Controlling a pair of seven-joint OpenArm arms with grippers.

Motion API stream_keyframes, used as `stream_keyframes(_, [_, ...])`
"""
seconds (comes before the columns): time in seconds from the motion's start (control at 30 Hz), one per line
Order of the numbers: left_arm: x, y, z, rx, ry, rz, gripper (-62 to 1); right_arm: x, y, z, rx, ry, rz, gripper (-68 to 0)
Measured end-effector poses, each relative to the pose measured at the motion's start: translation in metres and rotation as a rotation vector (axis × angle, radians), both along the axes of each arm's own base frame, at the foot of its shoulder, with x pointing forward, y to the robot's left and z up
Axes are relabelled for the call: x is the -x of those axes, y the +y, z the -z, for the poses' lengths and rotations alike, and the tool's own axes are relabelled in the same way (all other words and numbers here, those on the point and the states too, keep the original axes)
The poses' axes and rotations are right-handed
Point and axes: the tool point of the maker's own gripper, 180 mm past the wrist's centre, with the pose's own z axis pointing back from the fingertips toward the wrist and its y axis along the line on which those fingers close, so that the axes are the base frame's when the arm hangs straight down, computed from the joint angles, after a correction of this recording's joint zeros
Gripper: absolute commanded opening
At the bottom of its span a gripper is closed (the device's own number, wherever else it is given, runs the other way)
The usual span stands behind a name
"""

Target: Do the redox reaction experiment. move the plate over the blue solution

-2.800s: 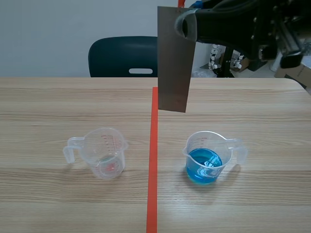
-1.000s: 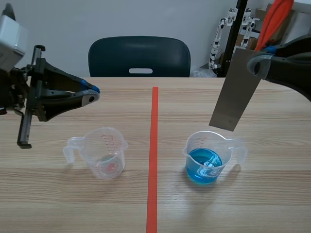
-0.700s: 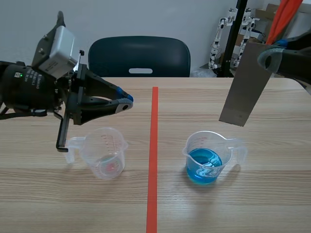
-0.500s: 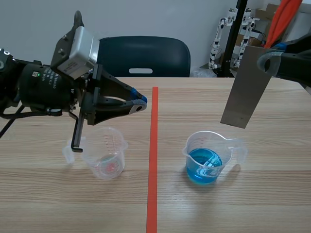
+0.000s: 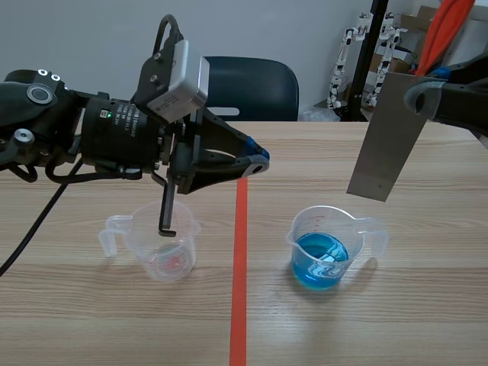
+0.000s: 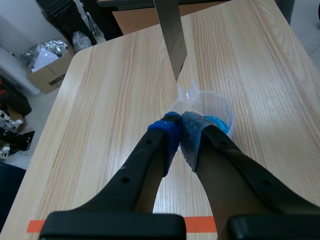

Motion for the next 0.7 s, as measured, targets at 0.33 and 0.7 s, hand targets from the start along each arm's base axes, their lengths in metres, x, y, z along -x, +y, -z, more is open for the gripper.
stream_keyframes(0.33, [-0.001,-0.004,-0.002,0.011,0.014,-0.007,-59.2,0.002,0.004,-0.003,-0.013,0.002,-0.009,-66.9])
stream_keyframes(0.7, [-0.001,-0.003,-0.002,0.011,0.014,-0.007,-59.2,0.008,0.014,-0.002,0.001,0.007,-0.038,-66.9])
